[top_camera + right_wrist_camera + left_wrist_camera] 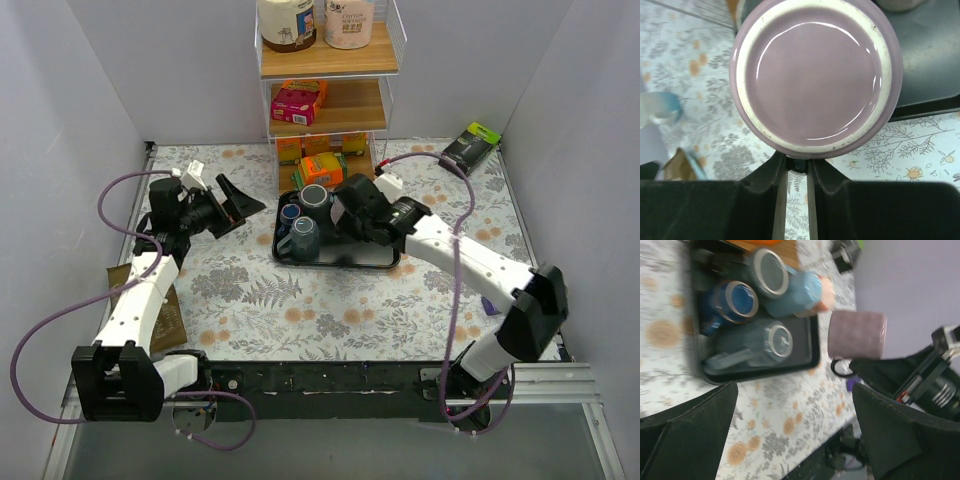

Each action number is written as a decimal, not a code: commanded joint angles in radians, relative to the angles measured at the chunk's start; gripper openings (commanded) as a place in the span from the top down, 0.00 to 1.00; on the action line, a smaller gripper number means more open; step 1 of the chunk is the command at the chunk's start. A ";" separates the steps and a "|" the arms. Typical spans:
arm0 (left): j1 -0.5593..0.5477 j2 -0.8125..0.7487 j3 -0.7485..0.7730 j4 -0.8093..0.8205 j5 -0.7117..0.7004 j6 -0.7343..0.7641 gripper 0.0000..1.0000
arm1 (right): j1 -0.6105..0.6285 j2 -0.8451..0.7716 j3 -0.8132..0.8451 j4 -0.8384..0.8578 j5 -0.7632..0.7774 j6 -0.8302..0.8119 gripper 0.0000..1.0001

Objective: Turn the mug right side up

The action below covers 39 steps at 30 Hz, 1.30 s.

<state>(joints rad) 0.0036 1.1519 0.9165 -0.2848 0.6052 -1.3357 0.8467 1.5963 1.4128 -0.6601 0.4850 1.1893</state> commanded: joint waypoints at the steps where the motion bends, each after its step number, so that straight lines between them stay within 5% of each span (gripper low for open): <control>1: -0.091 -0.024 -0.024 0.166 0.215 -0.042 0.02 | -0.005 -0.197 -0.009 0.190 0.001 -0.167 0.99; 13: -0.353 0.103 -0.038 0.948 0.308 -0.531 0.02 | -0.046 -0.416 0.054 0.370 -0.250 -0.361 0.99; 26: -0.488 0.232 0.027 1.249 0.160 -0.762 0.02 | -0.078 -0.487 0.041 0.547 -0.459 -0.398 0.99; 32: -0.510 0.315 0.033 1.440 0.157 -0.913 0.17 | -0.081 -0.512 -0.035 0.651 -0.505 -0.386 0.99; 39: -0.519 0.308 -0.030 1.524 0.093 -0.954 0.19 | -0.084 -0.513 -0.127 0.757 -0.551 -0.373 0.99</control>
<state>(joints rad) -0.5106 1.4841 0.9035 1.1461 0.7414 -2.0045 0.7612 1.1133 1.2900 -0.1242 -0.0116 0.8165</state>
